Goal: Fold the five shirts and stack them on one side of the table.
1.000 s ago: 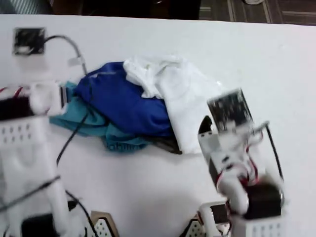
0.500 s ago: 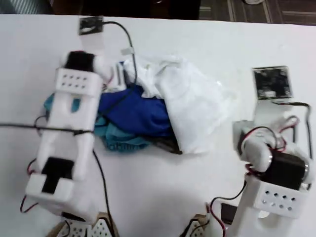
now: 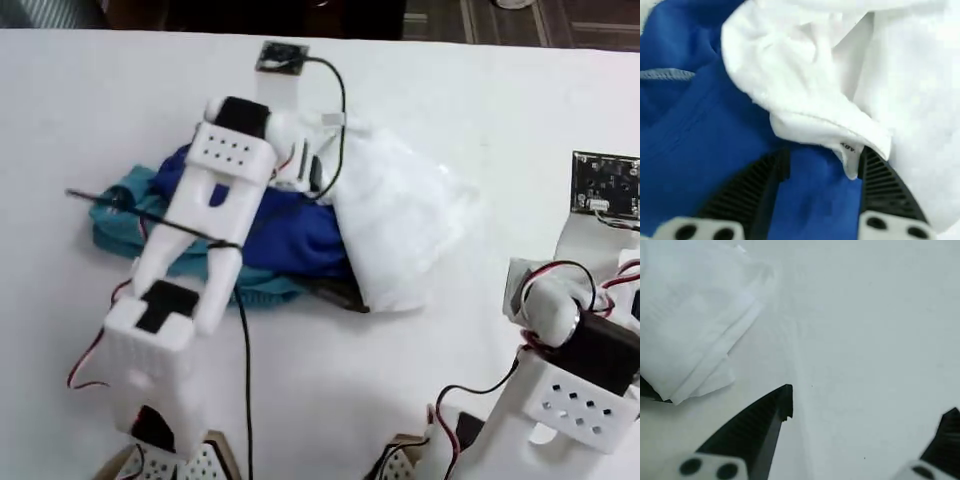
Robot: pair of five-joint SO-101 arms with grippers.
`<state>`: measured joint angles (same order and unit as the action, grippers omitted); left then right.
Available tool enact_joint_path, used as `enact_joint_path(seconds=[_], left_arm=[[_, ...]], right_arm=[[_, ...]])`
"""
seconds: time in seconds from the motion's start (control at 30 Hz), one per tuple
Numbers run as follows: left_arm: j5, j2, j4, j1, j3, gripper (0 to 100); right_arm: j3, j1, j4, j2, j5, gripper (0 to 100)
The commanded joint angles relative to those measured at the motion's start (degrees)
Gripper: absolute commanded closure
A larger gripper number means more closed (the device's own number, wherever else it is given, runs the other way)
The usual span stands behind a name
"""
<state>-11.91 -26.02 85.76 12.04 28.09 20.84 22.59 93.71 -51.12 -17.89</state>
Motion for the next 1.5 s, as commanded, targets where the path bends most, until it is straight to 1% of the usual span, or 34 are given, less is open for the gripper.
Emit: enact_joint_path(seconds=[0.0,0.13,0.23,0.3,0.33,0.37,0.4,0.43,0.47,0.5,0.57,0.63,0.8,0.97,1.13,1.2,1.3,1.4,1.47], left_arm=[[0.6,-4.3,0.4,0.4,2.2,76],[0.9,-11.4,0.4,-0.1,2.3,76],[1.1,-15.1,3.3,-0.9,3.3,76],[1.1,-16.6,5.4,-1.9,4.4,82],[1.1,-17.2,6.2,-2.8,5.0,88],[1.1,-17.7,6.9,-4.0,5.5,95],[1.1,-18.0,7.7,-5.2,5.9,99],[1.1,-18.1,9.1,-6.4,6.1,96],[1.1,-17.9,10.2,-7.7,6.2,96],[1.1,-17.8,10.9,-9.5,6.3,98],[1.1,-17.0,12.2,-14.1,6.3,97],[1.1,-15.3,12.7,-20.3,6.3,98],[2.0,-7.6,10.6,-39.8,6.3,98],[10.6,2.3,4.7,-57.5,6.3,98],[16.6,11.2,-2.5,-71.6,6.3,98],[17.8,13.8,-5.3,-75.9,6.2,98],[18.1,16.0,-7.4,-80.1,5.8,98],[18.0,16.2,-6.8,-81.6,5.8,97],[18.0,16.1,-5.6,-81.5,5.8,93]], right_arm=[[-1.5,0.3,0.3,0.7,0.0,56.7],[-1.5,0.3,0.3,0.7,0.0,56.7],[-1.5,0.5,0.3,0.7,0.0,56.7],[-1.5,0.5,0.3,0.7,0.0,56.7],[-1.5,0.6,0.3,0.7,0.0,56.7],[-1.5,0.6,0.3,0.7,0.0,56.7],[-1.5,0.6,0.3,0.7,0.0,56.7],[-1.5,0.6,0.3,0.7,0.0,56.7],[-1.5,0.6,0.3,0.7,0.0,56.7],[-1.5,0.6,0.3,0.7,0.0,56.7],[-1.5,0.6,0.3,0.7,0.0,56.7],[-1.5,0.6,0.3,0.7,0.0,56.7],[-1.5,0.5,0.3,0.7,0.0,56.7],[-1.5,0.2,0.0,0.7,0.0,56.7],[-1.5,0.2,0.0,0.7,0.0,56.7],[-1.5,0.2,0.0,0.7,0.0,56.7],[-1.5,0.2,0.0,0.7,0.0,56.7],[-1.5,0.2,0.0,0.7,0.0,56.7],[-1.5,0.2,0.0,0.7,0.0,56.7]])
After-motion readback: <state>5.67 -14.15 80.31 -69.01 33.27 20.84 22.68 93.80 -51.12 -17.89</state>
